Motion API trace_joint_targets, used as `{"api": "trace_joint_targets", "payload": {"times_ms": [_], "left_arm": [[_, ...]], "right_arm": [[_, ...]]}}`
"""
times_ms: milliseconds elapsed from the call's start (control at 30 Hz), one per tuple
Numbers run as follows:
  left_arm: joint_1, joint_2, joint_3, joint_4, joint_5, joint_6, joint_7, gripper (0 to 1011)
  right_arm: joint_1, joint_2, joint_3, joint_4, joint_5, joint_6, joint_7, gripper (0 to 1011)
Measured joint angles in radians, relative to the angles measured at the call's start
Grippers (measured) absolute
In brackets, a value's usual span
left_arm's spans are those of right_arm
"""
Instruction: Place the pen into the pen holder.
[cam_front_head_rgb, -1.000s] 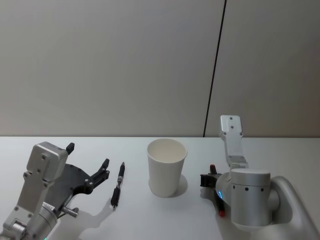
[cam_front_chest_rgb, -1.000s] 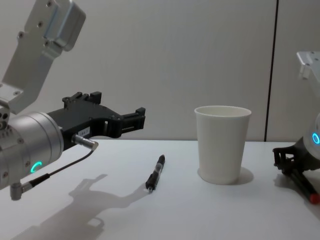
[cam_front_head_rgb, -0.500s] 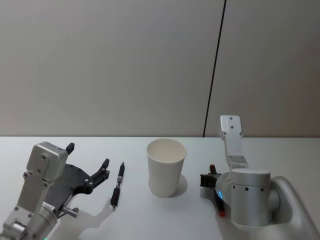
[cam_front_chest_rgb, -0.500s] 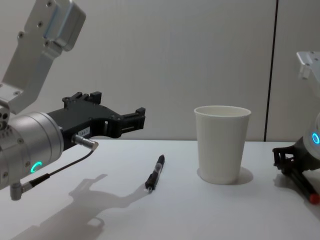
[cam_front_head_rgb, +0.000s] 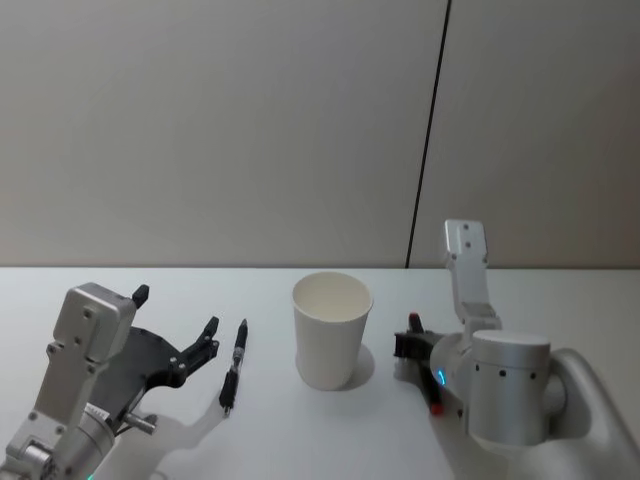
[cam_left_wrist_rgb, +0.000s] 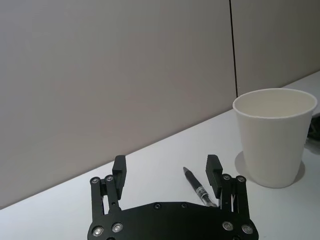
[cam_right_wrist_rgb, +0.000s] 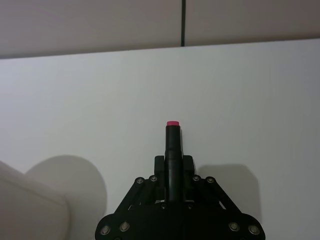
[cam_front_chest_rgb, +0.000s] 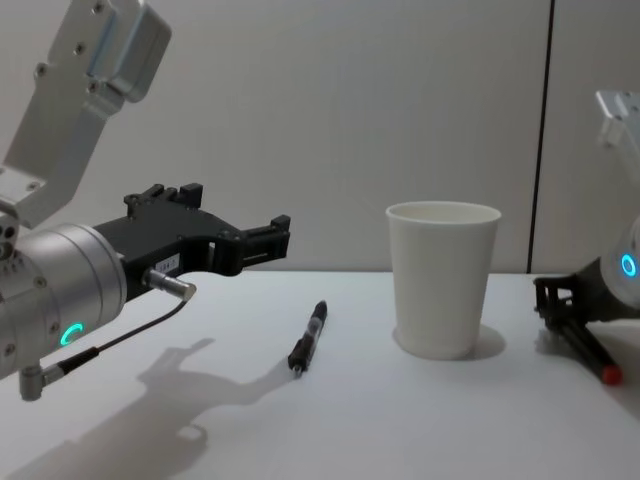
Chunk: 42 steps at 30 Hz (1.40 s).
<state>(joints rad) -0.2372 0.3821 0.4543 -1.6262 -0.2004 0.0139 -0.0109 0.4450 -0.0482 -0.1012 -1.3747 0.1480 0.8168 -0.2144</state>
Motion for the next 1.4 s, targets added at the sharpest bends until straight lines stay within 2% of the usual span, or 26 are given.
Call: {"api": "trace_joint_targets", "payload": {"times_ms": [267, 400, 733, 1100, 1333, 1400], "left_arm": [[0.000, 0.000, 0.000, 0.000, 0.000, 0.000, 0.000, 1002], [0.000, 0.000, 0.000, 0.000, 0.000, 0.000, 0.000, 1002], [0.000, 0.000, 0.000, 0.000, 0.000, 0.000, 0.000, 1002], [0.000, 0.000, 0.000, 0.000, 0.000, 0.000, 0.000, 1002], [0.000, 0.000, 0.000, 0.000, 0.000, 0.000, 0.000, 1002], [0.000, 0.000, 0.000, 0.000, 0.000, 0.000, 0.000, 1002]], "right_arm": [[0.044, 0.018, 0.016, 0.031, 0.015, -0.080, 0.050, 207], [0.075, 0.026, 0.035, 0.048, 0.029, -0.146, 0.084, 207], [0.122, 0.027, 0.075, 0.066, 0.063, -0.257, 0.136, 207], [0.157, -0.001, 0.133, 0.068, 0.134, -0.386, 0.196, 207], [0.163, -0.026, 0.161, 0.054, 0.182, -0.433, 0.221, 207], [0.164, -0.041, 0.174, 0.045, 0.211, -0.447, 0.233, 207]]}}
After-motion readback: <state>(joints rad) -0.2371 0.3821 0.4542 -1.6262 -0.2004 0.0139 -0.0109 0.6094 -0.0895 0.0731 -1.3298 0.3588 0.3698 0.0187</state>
